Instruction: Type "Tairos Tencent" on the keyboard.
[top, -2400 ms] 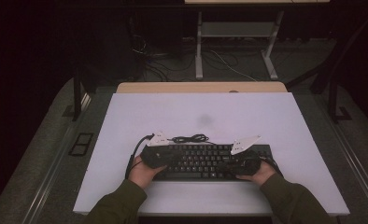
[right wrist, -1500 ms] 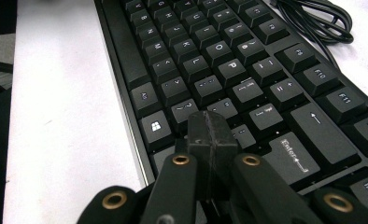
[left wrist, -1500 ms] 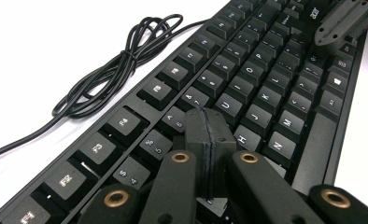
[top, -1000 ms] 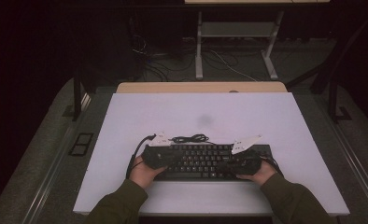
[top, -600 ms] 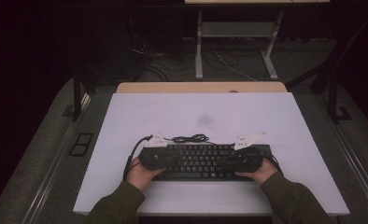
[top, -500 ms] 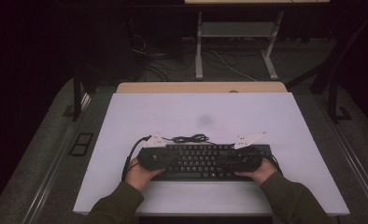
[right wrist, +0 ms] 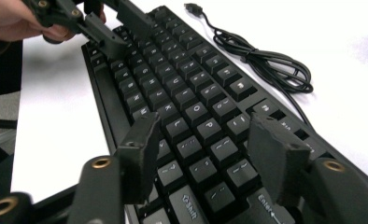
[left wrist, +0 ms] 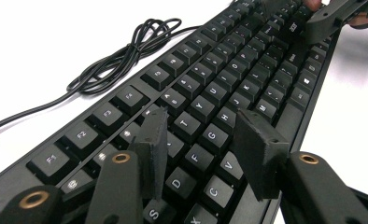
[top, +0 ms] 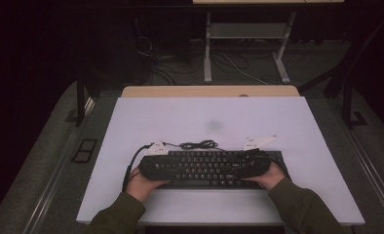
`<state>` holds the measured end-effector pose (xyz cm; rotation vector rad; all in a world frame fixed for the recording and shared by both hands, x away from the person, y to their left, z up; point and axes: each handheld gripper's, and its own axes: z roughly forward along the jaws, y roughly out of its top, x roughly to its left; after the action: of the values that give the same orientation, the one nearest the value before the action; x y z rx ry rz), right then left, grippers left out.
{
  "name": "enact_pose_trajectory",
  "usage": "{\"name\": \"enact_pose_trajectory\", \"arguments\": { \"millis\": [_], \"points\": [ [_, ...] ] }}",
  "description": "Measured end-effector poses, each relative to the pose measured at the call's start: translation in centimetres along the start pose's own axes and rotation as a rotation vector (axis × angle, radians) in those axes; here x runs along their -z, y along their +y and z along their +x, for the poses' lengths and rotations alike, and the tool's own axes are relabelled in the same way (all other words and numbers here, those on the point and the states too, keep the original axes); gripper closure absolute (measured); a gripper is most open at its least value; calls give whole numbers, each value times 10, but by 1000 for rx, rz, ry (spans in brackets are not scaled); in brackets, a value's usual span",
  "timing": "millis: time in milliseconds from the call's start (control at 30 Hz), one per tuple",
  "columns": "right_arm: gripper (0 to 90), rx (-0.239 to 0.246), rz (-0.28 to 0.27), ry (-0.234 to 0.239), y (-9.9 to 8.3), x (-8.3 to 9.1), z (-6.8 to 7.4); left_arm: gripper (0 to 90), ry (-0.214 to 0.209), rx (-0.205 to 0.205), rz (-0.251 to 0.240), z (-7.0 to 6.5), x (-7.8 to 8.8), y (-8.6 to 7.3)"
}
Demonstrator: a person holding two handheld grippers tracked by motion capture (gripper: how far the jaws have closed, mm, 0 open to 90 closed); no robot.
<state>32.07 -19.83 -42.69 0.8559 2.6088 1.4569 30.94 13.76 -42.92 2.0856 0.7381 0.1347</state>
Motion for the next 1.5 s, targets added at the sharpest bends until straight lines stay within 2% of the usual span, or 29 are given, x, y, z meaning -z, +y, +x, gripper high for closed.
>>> {"name": "enact_pose_trajectory", "arguments": {
  "millis": [233,667,800,1100,1267,1500],
  "points": [
    [353,-29,-29,-14,5,-4,-3,476,15,8,-3,2,3,-4],
    [296,-32,-69,-44,14,-20,-4,441,45,3,5,5,5,-6],
    [292,-32,-78,-48,17,-25,-4,495,76,-2,7,6,6,-6],
    [289,-29,-81,-47,17,-29,-2,627,108,-3,-6,9,8,-6],
    [289,-23,-73,-46,16,-31,-1,715,115,-8,13,13,8,-6],
    [288,-22,-70,-47,15,-32,-1,851,114,-11,11,14,6,-5]
  ]
}}
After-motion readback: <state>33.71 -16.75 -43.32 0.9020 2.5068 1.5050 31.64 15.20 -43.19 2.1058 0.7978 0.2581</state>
